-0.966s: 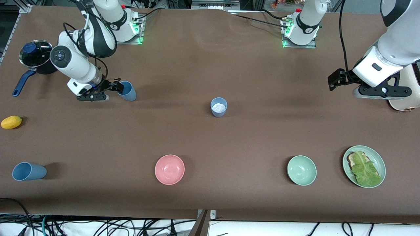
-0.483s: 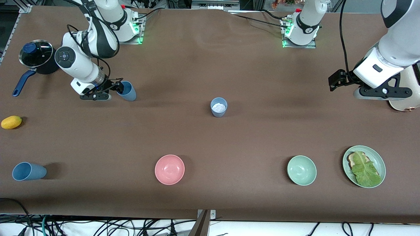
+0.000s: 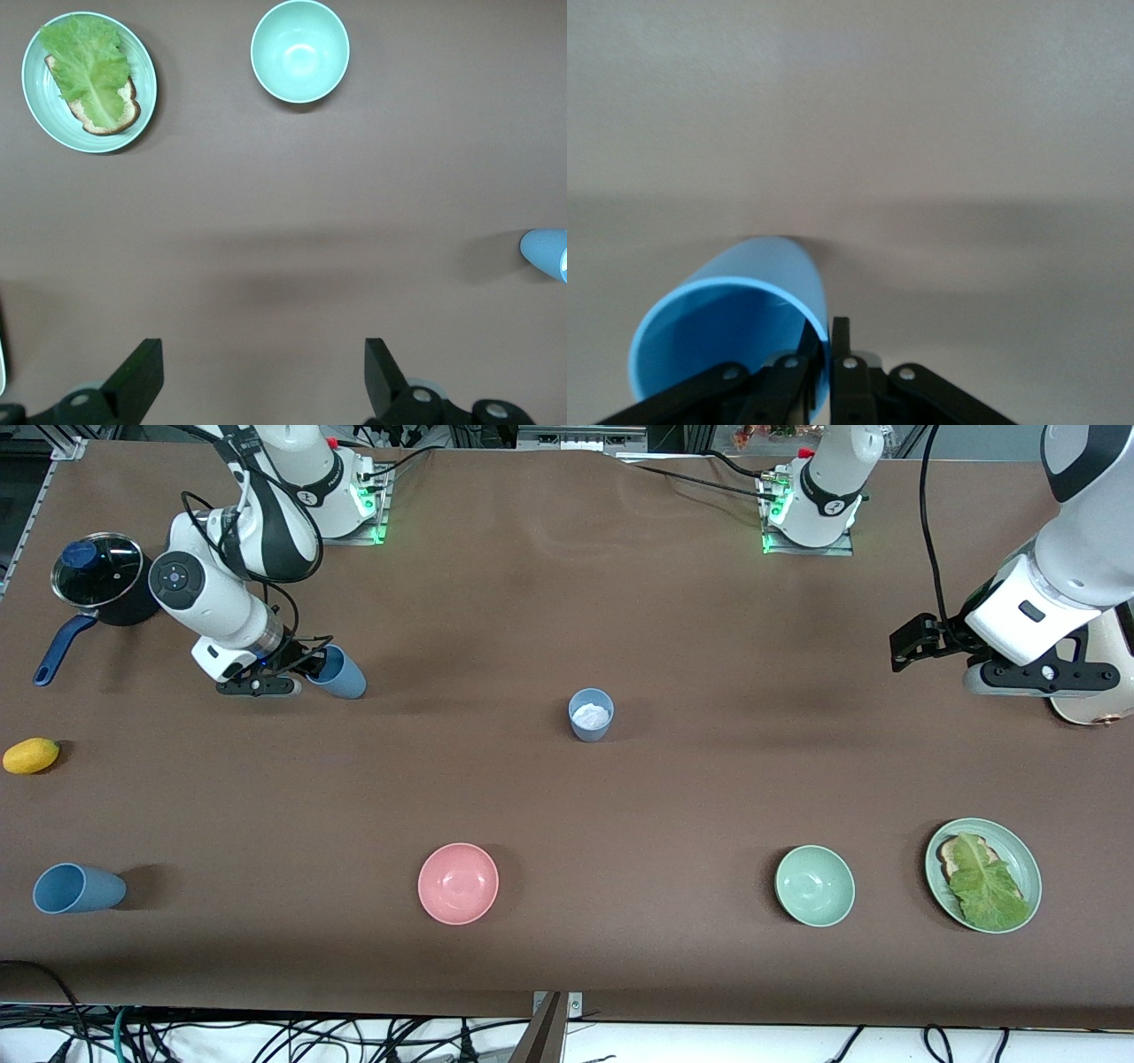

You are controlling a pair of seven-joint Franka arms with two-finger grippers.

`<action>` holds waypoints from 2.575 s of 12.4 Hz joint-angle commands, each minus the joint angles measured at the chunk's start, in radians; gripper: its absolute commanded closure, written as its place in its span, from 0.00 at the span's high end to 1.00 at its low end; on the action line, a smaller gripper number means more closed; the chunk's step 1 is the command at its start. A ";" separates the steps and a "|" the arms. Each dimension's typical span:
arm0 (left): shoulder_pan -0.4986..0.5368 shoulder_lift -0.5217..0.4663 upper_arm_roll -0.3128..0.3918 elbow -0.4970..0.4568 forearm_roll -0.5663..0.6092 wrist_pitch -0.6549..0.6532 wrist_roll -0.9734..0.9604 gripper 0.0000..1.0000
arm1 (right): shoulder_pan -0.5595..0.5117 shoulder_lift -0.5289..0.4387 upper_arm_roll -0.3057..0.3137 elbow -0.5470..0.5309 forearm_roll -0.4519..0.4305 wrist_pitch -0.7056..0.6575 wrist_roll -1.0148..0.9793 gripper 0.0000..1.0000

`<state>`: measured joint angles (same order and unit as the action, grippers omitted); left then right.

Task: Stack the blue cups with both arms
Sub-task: 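Carry the blue cup with the right gripper over the tissue cup, then lower the blue cup into the tissue cup with the right gripper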

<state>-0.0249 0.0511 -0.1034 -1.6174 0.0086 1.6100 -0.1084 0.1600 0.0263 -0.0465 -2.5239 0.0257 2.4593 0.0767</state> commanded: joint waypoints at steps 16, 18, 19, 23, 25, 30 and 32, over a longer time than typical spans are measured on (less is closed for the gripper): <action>0.011 0.009 0.001 0.022 -0.021 -0.015 0.023 1.00 | 0.467 0.349 0.028 0.966 0.161 -0.597 0.792 0.00; 0.013 0.009 0.001 0.021 -0.021 -0.015 0.023 1.00 | 0.559 0.443 0.027 1.100 0.161 -0.588 0.961 0.00; 0.013 0.009 0.001 0.022 -0.021 -0.013 0.023 1.00 | 0.591 0.487 0.027 1.157 0.157 -0.585 1.015 0.00; 0.011 0.009 0.001 0.022 -0.022 -0.013 0.023 1.00 | 0.653 0.581 0.025 1.277 0.149 -0.580 1.127 0.00; 0.010 0.009 -0.001 0.022 -0.021 -0.013 0.023 1.00 | 0.665 0.581 0.025 1.272 0.145 -0.579 1.131 0.00; 0.011 0.009 -0.001 0.022 -0.022 -0.013 0.023 1.00 | 0.670 0.570 0.025 1.208 0.106 -0.589 1.123 0.00; 0.011 0.009 -0.002 0.022 -0.022 -0.013 0.023 1.00 | 0.671 0.569 0.025 1.199 0.099 -0.592 1.120 0.00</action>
<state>-0.0194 0.0512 -0.1037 -1.6169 0.0086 1.6100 -0.1084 0.8181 0.6002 -0.0129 -1.3184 0.1454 1.8794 1.1888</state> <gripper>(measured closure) 0.000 0.952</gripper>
